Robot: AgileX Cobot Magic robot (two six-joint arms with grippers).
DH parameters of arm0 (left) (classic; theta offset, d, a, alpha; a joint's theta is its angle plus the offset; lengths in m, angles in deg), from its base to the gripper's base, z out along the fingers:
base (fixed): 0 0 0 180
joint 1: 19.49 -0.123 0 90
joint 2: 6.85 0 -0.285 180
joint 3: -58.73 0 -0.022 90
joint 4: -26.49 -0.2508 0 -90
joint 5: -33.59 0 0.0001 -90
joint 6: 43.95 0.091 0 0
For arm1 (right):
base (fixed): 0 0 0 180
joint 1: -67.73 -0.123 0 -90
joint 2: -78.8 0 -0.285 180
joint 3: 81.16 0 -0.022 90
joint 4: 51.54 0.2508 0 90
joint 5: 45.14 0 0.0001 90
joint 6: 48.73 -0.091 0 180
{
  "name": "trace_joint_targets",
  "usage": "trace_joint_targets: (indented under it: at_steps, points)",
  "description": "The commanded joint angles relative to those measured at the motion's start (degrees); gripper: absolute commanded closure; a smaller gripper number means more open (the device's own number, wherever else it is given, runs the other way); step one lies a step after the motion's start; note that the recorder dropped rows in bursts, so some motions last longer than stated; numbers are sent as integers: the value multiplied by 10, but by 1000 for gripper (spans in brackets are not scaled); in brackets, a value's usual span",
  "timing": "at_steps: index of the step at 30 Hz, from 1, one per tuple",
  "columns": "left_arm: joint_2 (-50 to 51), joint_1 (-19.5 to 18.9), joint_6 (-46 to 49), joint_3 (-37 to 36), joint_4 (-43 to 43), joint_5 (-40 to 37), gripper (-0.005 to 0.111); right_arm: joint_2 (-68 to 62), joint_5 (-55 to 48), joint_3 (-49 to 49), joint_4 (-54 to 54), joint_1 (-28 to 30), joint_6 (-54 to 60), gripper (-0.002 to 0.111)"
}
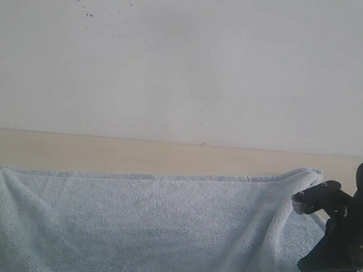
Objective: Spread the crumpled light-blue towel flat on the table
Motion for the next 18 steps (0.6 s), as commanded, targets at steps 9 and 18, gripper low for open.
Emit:
trace_joint_targets:
  at_steps: [9, 18]
  points:
    - [-8, 3, 5, -2, 7, 3, 80, 8, -23, 107, -130, 3, -184, 108]
    - [-8, 3, 10, -2, 26, 17, 80, 89, -26, 242, -288, 3, -431, 108]
